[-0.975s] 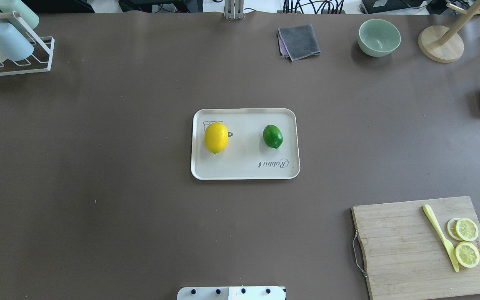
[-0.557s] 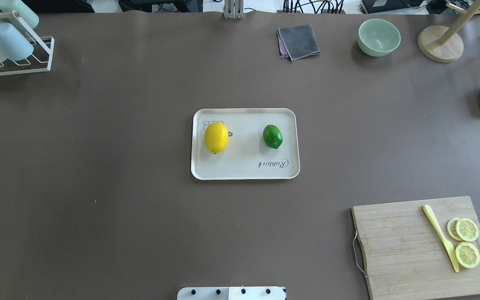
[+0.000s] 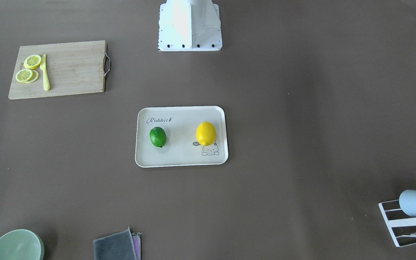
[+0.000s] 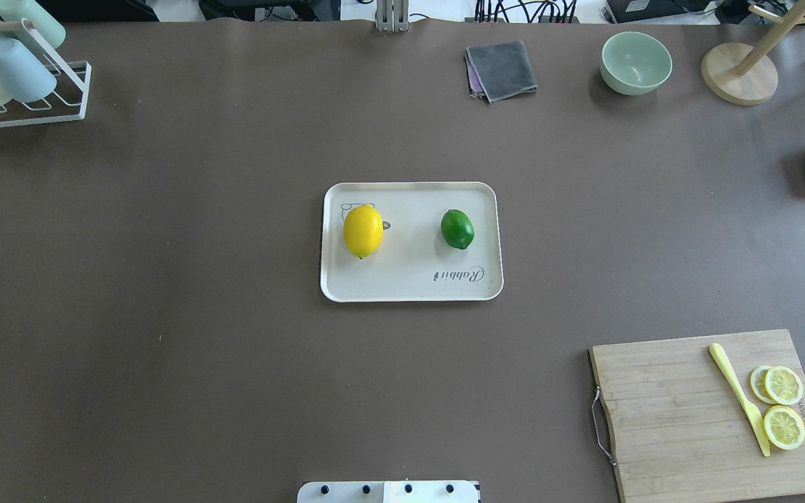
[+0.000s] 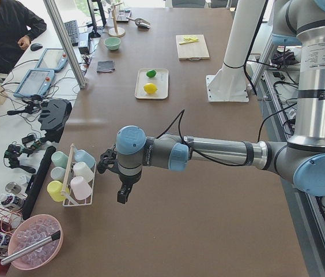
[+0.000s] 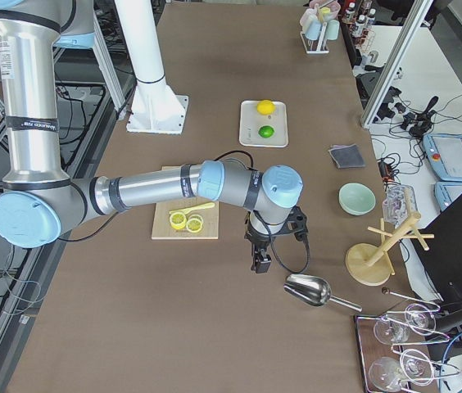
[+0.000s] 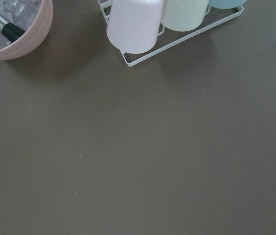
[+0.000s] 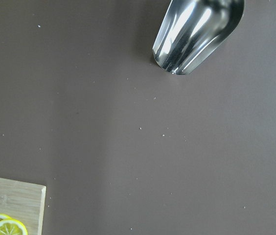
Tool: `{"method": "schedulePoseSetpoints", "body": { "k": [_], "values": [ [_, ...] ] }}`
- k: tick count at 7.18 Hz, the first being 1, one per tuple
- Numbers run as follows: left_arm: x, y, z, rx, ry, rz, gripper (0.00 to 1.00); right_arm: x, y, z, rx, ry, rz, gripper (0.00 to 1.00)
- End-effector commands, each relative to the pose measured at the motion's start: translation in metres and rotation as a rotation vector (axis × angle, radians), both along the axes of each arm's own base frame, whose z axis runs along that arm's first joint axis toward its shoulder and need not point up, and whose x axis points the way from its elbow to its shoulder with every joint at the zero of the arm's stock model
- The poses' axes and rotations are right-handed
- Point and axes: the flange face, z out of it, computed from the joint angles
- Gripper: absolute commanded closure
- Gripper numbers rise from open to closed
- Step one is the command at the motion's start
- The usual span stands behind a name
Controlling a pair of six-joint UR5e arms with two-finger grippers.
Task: Place all lemons on tray
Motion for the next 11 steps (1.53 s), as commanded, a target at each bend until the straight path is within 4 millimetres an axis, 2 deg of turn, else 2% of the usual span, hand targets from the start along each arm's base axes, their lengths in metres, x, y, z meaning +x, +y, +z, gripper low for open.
{"method": "schedulePoseSetpoints", "body": {
  "k": [1, 2, 11],
  "values": [
    [-0.0004, -0.0008, -0.0005, -0.020, 0.004, -0.025, 0.02, 0.0007, -0.0033, 0.0277, 0.010, 0.004, 0.004, 0.00],
    [-0.0004, -0.0007, -0.0009, -0.022, 0.004, -0.025, 0.02, 0.0014, -0.0035, 0.0326, 0.002, 0.004, 0.006, 0.00],
    [-0.0007, 0.0011, 0.0057, -0.036, 0.000, -0.026, 0.02, 0.0030, -0.0043, 0.0317, 0.006, 0.006, 0.008, 0.00]
  ]
}}
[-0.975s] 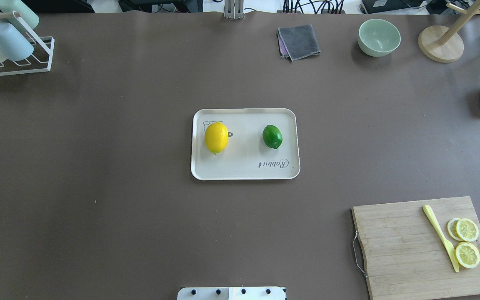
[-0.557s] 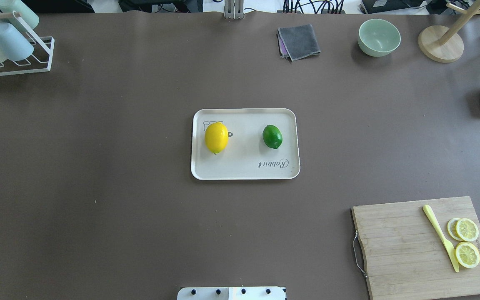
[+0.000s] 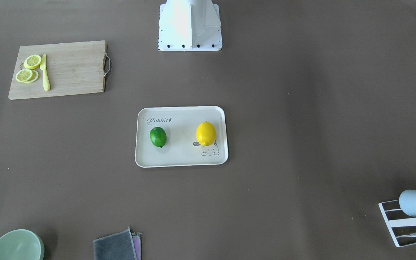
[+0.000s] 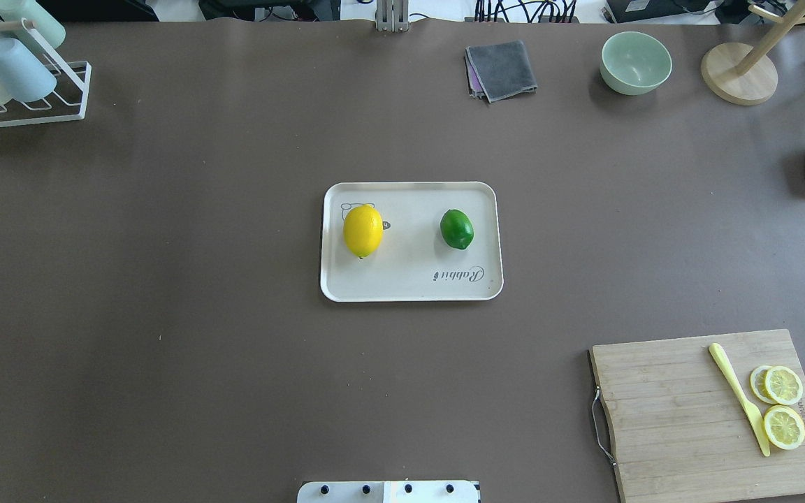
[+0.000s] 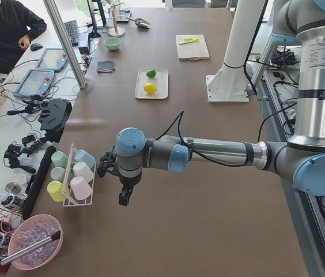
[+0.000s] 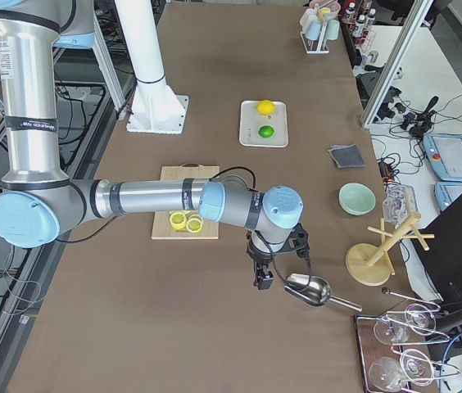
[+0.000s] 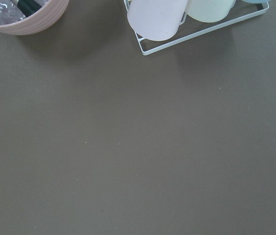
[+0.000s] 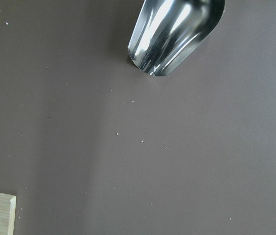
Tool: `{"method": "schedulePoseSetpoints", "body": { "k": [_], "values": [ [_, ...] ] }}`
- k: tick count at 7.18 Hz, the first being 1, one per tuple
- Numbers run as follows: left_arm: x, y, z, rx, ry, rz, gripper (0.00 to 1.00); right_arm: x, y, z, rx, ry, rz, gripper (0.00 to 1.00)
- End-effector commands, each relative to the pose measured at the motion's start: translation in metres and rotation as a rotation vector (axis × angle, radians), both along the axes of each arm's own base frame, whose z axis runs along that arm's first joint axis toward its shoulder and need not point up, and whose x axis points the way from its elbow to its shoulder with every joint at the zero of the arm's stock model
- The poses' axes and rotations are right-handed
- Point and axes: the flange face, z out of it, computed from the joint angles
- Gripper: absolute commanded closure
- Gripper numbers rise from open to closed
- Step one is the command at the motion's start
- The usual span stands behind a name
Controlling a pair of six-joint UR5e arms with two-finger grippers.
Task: Place all lemons on tray
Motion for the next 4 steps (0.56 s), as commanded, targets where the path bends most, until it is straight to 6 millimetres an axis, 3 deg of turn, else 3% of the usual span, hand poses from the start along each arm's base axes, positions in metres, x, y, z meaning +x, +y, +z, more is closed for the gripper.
{"method": "schedulePoseSetpoints", "body": {
  "k": [1, 4],
  "values": [
    [0.0003, -0.0003, 0.0011, -0.002, -0.006, 0.000, 0.02, 0.0000, -0.0010, -0.0011, 0.001, -0.001, 0.001, 0.00],
    [0.0000, 0.0004, -0.0001, 0.001, -0.001, 0.001, 0.02, -0.0001, 0.0004, 0.0004, -0.002, -0.001, 0.001, 0.00]
  ]
}}
